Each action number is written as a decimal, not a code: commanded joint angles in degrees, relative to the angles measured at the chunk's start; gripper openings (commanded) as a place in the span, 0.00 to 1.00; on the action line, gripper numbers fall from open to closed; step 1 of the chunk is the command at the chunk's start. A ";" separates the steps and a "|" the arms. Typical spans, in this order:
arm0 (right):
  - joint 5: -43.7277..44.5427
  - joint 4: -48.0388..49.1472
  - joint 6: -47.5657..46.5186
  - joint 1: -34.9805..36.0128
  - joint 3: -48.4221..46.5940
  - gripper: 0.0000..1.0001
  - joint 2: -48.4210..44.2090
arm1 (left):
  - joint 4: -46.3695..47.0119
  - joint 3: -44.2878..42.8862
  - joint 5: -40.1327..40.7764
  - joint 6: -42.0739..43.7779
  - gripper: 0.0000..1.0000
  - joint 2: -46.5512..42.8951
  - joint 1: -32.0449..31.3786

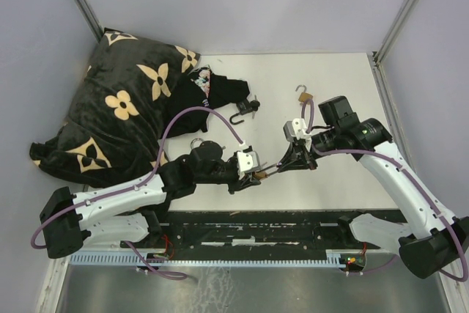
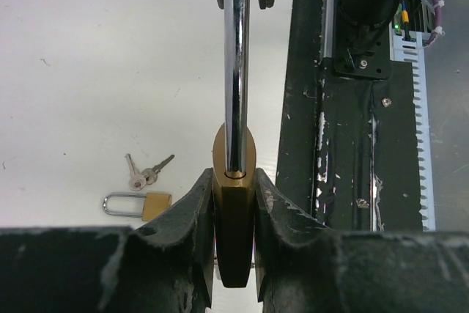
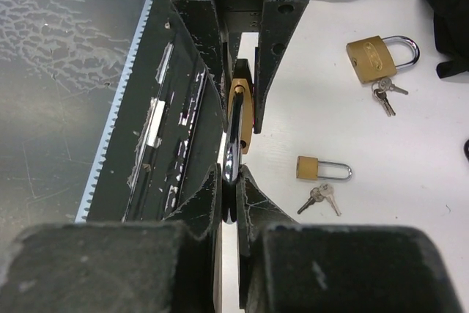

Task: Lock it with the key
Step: Lock the lock.

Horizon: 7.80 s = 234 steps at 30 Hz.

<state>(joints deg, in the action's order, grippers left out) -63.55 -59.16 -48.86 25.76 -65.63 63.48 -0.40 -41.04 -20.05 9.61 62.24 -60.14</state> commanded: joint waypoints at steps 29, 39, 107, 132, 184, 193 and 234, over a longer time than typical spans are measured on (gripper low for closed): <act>-2.88 -11.46 -8.79 -1.33 -4.91 0.02 4.36 | 14.20 3.94 3.98 -11.76 0.48 -3.85 -0.18; -3.01 -12.21 -9.06 -2.05 -5.30 0.02 5.49 | 13.47 6.05 7.53 -10.70 0.72 -5.95 -0.18; -2.06 -17.06 -13.64 -2.24 -6.45 0.02 7.87 | 22.50 6.13 -2.12 -12.96 0.35 6.23 -3.86; 1.73 -20.08 -18.80 -2.10 -5.83 0.02 10.12 | 37.72 10.50 -2.19 -17.76 0.03 10.48 -3.87; 21.23 -15.54 -33.21 -1.45 8.11 0.02 18.14 | 59.96 9.18 10.36 0.57 0.03 41.48 -3.89; 22.66 -13.22 -28.82 -1.38 8.92 0.02 20.34 | 55.33 7.02 9.60 0.92 0.03 41.08 -3.86; 24.79 2.12 -23.83 -0.72 17.34 0.02 23.55 | 55.60 6.22 8.67 -2.77 0.03 44.88 -2.73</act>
<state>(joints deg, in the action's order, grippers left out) -40.56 -63.86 -73.47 22.70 -54.22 81.84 54.22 -32.47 -16.67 4.84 104.38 -63.64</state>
